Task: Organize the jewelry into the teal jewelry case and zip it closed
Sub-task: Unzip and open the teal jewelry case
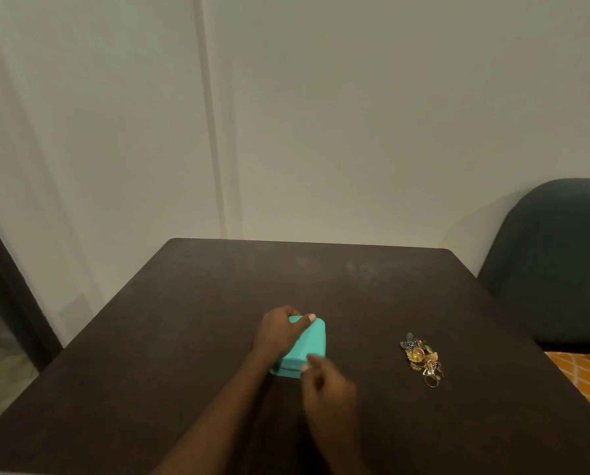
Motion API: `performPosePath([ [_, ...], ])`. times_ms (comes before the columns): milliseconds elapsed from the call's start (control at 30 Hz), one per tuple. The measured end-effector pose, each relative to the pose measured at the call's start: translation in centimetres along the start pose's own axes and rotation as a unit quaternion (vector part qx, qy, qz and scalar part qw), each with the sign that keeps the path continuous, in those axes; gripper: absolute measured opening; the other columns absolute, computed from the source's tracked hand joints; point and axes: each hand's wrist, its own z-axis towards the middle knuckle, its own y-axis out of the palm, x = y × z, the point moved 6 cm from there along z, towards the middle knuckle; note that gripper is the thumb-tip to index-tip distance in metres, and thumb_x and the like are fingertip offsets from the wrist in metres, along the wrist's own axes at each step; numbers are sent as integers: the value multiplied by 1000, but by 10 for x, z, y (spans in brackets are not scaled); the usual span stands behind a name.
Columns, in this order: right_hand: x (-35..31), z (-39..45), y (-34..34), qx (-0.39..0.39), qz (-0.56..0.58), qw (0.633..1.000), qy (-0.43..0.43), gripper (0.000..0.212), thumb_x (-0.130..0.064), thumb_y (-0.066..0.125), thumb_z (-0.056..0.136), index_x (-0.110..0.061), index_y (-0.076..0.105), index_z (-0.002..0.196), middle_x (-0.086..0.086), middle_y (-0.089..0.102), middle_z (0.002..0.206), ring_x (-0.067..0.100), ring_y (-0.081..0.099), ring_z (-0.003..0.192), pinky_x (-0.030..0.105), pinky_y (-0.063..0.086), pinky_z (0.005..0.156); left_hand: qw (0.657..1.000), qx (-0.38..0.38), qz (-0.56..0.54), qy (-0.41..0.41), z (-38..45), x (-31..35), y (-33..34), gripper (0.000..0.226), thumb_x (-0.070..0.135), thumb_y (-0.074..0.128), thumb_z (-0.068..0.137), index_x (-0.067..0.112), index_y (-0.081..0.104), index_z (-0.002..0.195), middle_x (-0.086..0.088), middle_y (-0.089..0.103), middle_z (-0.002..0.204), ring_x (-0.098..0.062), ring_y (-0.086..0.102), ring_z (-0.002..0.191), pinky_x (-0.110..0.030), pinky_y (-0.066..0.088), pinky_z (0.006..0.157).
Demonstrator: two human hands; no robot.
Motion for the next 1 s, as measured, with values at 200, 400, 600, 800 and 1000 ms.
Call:
performPosePath([
  [200,26,102,-20,-56,-6,998,0,33,-7,40,96,-11,54,125,5,59,123,16,55,109,23,42,88,1000,23,10,6,-3,0,-1,44,61,55,81,21,63,96,5,63,88,-10,59,79,-25,46,66],
  [400,28,137,12,-358,-86,928,-62,44,3,32,94,-17,54,127,6,60,92,19,50,73,20,44,55,999,39,10,5,-6,-1,-2,45,60,55,82,19,64,99,5,61,86,-11,58,78,-24,43,62],
  [600,28,145,13,-382,-140,907,-111,34,-7,38,97,-11,56,126,6,63,115,13,57,83,15,48,71,999,46,8,-7,-8,-3,-2,46,62,55,80,21,63,97,5,62,86,-10,58,78,-24,40,59],
  [800,36,151,17,-347,-223,902,-130,26,-13,38,98,-9,57,116,11,55,120,12,46,100,28,39,92,999,47,-5,-11,-8,-3,-2,44,61,57,80,20,63,95,5,62,86,-11,59,79,-25,41,61],
  [1000,26,148,19,-408,-200,881,-132,31,-10,35,99,-9,53,125,3,51,123,11,45,106,24,36,94,999,44,-1,-12,-9,-3,-3,43,62,56,80,21,62,94,6,61,85,-9,57,76,-22,37,56],
])
